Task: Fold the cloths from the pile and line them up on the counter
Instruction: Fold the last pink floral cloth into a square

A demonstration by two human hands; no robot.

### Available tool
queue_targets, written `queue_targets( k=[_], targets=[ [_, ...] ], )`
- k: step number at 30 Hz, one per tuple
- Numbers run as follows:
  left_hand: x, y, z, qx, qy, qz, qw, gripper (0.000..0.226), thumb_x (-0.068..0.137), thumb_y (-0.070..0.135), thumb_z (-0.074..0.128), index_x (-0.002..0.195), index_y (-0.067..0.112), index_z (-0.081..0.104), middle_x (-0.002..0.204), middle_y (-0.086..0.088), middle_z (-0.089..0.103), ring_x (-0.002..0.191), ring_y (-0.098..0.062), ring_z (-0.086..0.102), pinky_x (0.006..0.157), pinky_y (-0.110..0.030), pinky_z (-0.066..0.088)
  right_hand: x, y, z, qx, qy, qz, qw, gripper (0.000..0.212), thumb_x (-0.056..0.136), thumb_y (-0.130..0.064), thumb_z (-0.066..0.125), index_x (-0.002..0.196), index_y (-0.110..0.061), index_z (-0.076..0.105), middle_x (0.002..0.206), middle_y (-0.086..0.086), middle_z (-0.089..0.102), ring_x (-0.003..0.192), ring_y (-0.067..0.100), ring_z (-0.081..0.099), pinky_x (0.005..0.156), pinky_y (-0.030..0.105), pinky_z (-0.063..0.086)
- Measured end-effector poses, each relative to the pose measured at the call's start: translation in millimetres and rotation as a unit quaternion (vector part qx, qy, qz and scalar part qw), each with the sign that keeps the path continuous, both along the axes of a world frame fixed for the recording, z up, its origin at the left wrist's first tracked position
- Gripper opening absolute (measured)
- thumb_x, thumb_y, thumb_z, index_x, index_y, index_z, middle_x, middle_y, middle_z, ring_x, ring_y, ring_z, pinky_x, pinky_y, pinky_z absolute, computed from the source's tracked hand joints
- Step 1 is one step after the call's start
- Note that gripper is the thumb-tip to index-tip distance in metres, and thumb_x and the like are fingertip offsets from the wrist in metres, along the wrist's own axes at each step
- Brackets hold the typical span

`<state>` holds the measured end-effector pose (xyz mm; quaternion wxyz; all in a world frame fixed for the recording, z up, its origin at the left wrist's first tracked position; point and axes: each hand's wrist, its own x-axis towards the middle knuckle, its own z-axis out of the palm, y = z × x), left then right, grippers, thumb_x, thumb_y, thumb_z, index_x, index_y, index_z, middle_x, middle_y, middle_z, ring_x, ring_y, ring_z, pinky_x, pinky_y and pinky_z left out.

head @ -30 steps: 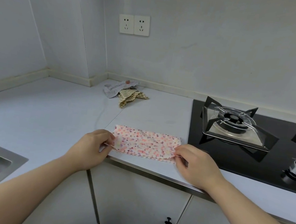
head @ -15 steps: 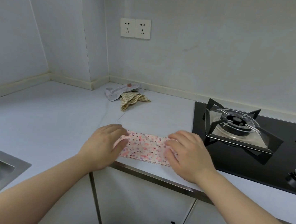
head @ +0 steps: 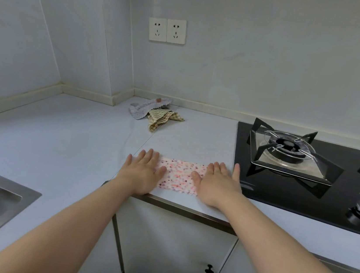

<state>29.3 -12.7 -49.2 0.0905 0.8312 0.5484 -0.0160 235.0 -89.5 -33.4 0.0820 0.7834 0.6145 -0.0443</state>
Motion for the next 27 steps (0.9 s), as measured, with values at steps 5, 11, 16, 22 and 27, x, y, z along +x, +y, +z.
queue_targets(
  k=[5, 11, 16, 22, 27],
  targets=[
    [-1.8, 0.8, 6.4, -0.012, 0.032, 0.034, 0.999, 0.072, 0.1, 0.06, 0.01, 0.159, 0.02, -0.005, 0.166, -0.005, -0.012, 0.153, -0.026, -0.013, 0.121, -0.053, -0.008, 20.6, -4.4, 13.0, -0.032, -0.032, -0.011, 0.999, 0.07, 0.101, -0.053, 0.002, 0.159, -0.014, 0.006, 0.167, 0.007, 0.004, 0.152, 0.027, -0.016, 0.111, 0.065, -0.021],
    [37.3, -18.6, 17.4, 0.061, -0.015, -0.043, 0.997, 0.073, 0.102, 0.056, 0.014, 0.158, 0.013, -0.005, 0.165, -0.007, -0.015, 0.152, -0.024, -0.016, 0.123, -0.046, -0.008, 33.1, 7.4, 27.0, 0.031, 0.007, -0.014, 0.999, 0.05, 0.097, -0.021, 0.034, 0.146, -0.014, 0.038, 0.153, 0.011, 0.036, 0.152, 0.034, 0.0, 0.118, 0.063, -0.007],
    [59.0, -27.8, 2.6, 0.023, -0.029, -0.093, 0.995, 0.082, 0.097, 0.069, 0.013, 0.159, 0.018, -0.003, 0.166, 0.001, -0.009, 0.153, -0.016, -0.011, 0.124, -0.041, -0.006, 37.1, 19.2, 31.4, 0.025, 0.116, -0.054, 0.991, 0.038, 0.088, -0.016, 0.048, 0.125, -0.014, 0.047, 0.131, 0.01, 0.049, 0.139, 0.036, 0.031, 0.118, 0.061, 0.007],
    [59.6, -27.2, 0.4, 0.019, -0.009, -0.09, 0.996, 0.088, 0.092, 0.076, 0.01, 0.159, 0.021, -0.004, 0.166, 0.004, -0.009, 0.152, -0.015, -0.012, 0.124, -0.042, -0.007, 38.7, 21.5, 38.6, 0.008, 0.177, -0.089, 0.98, 0.026, 0.082, -0.02, 0.054, 0.108, -0.017, 0.06, 0.118, 0.007, 0.056, 0.127, 0.032, 0.036, 0.101, 0.045, 0.031],
    [60.0, -29.8, 2.0, 0.015, -0.005, -0.089, 0.996, 0.093, 0.089, 0.08, 0.009, 0.159, 0.021, -0.005, 0.167, 0.003, -0.009, 0.152, -0.015, -0.012, 0.124, -0.043, -0.005, 41.4, 21.1, 39.3, 0.094, 0.241, -0.087, 0.962, 0.018, 0.078, -0.023, 0.059, 0.09, -0.013, 0.069, 0.099, 0.006, 0.068, 0.105, 0.025, 0.055, 0.092, 0.04, 0.045]
  ],
)
